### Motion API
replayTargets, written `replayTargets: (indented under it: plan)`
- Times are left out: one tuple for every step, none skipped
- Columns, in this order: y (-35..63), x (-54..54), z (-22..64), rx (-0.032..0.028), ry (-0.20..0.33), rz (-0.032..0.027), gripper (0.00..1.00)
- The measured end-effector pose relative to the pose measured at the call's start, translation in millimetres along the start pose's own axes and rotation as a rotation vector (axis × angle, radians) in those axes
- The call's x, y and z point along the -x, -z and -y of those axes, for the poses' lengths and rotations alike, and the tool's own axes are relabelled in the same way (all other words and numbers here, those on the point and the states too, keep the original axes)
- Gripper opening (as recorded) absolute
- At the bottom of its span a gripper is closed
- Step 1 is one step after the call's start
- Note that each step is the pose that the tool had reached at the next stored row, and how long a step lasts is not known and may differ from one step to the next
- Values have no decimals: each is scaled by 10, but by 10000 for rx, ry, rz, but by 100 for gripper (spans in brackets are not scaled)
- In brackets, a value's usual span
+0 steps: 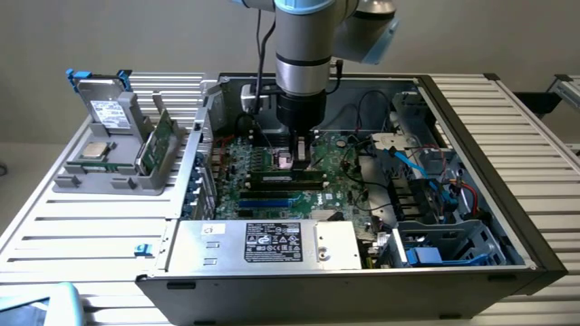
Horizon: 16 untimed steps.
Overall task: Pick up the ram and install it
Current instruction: 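Insert the ram into the slot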
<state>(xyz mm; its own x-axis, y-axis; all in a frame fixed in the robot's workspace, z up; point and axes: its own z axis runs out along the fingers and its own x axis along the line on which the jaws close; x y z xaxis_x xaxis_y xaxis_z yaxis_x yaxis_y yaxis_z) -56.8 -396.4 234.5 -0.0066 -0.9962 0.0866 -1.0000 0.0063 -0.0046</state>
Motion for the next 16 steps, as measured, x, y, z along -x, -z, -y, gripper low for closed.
replayTargets:
  plan:
    - [-2,0,0,-7,1,1,13]
    - [-3,0,0,-12,1,2,13]
    - [-4,0,-1,-16,-2,1,13]
    - [-4,0,-2,-22,-2,1,13]
    - [-5,1,-3,-26,-3,1,13]
    - [-6,1,-5,-31,-4,2,13]
    - [-6,1,-5,-36,-4,3,13]
    - [-7,1,-5,-40,-3,3,13]
    - [-8,0,-5,-47,-4,2,13]
    - [-9,0,-7,-56,-5,3,13]
    - [-11,0,-10,-64,-8,2,13]
    - [-11,0,-10,-68,-7,1,13]
    - [-12,1,-12,-74,-7,2,13]
    - [-13,1,-13,-80,-8,2,13]
    - [-13,1,-14,-85,-7,3,13]
    - [-14,1,-16,-89,-7,3,13]
